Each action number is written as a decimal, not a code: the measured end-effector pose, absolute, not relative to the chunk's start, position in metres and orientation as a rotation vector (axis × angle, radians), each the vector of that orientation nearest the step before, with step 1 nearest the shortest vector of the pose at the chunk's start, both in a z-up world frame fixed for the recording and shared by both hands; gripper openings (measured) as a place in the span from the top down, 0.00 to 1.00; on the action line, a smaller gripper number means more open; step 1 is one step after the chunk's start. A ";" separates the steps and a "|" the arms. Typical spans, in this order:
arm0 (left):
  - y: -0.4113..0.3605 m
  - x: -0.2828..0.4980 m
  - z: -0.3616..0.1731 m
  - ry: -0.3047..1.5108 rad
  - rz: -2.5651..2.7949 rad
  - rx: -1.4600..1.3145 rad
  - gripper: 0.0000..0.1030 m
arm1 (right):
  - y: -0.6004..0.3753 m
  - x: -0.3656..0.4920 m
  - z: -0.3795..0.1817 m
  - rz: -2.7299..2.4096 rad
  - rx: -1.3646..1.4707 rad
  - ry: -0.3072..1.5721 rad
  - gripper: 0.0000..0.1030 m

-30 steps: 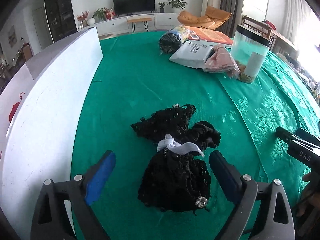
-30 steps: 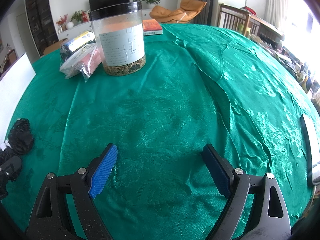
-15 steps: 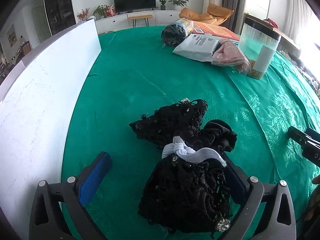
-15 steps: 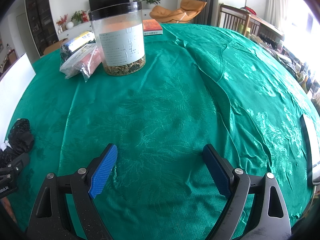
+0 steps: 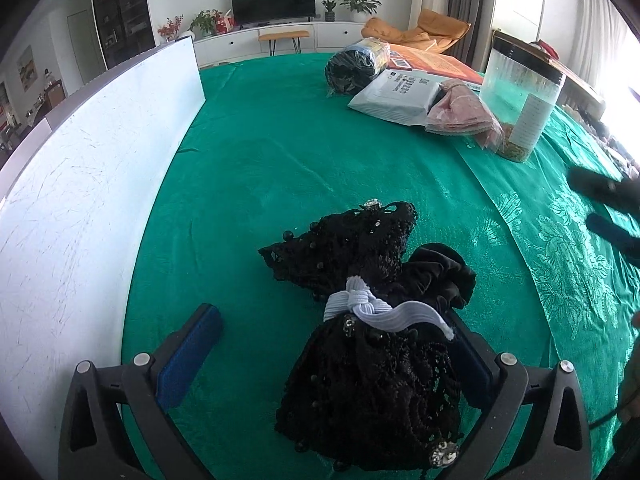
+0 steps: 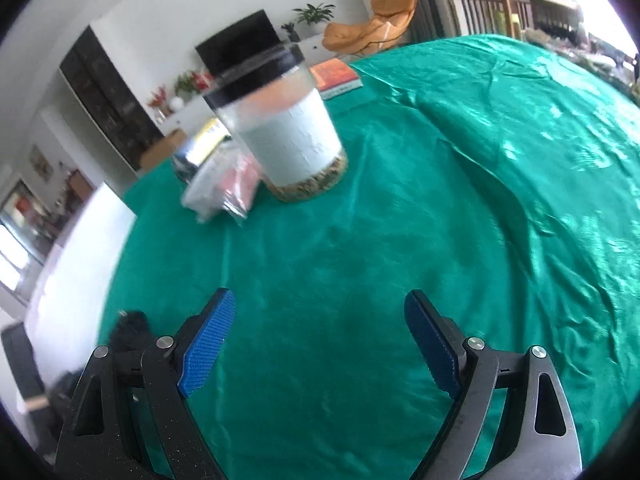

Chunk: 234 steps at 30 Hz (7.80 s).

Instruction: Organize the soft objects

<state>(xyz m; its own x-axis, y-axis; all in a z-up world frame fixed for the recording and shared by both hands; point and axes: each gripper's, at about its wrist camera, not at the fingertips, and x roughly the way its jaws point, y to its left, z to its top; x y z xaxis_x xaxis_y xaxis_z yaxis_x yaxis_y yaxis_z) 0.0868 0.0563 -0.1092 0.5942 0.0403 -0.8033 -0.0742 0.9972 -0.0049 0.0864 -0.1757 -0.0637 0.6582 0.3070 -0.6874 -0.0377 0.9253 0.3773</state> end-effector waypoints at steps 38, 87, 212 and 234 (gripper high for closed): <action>0.056 0.087 -0.109 0.931 0.069 -0.040 0.00 | -0.223 0.027 -0.081 0.101 0.462 1.015 0.83; 0.056 0.087 -0.109 0.931 0.069 -0.041 0.00 | -0.205 0.090 -0.085 -0.040 -0.006 0.906 0.15; 0.004 0.299 -0.089 1.001 -0.171 0.192 0.27 | -0.151 0.050 -0.073 0.089 0.085 0.846 0.18; -0.127 0.183 -0.086 1.041 -0.446 0.058 0.22 | -0.226 0.003 -0.019 -0.229 0.269 0.493 0.18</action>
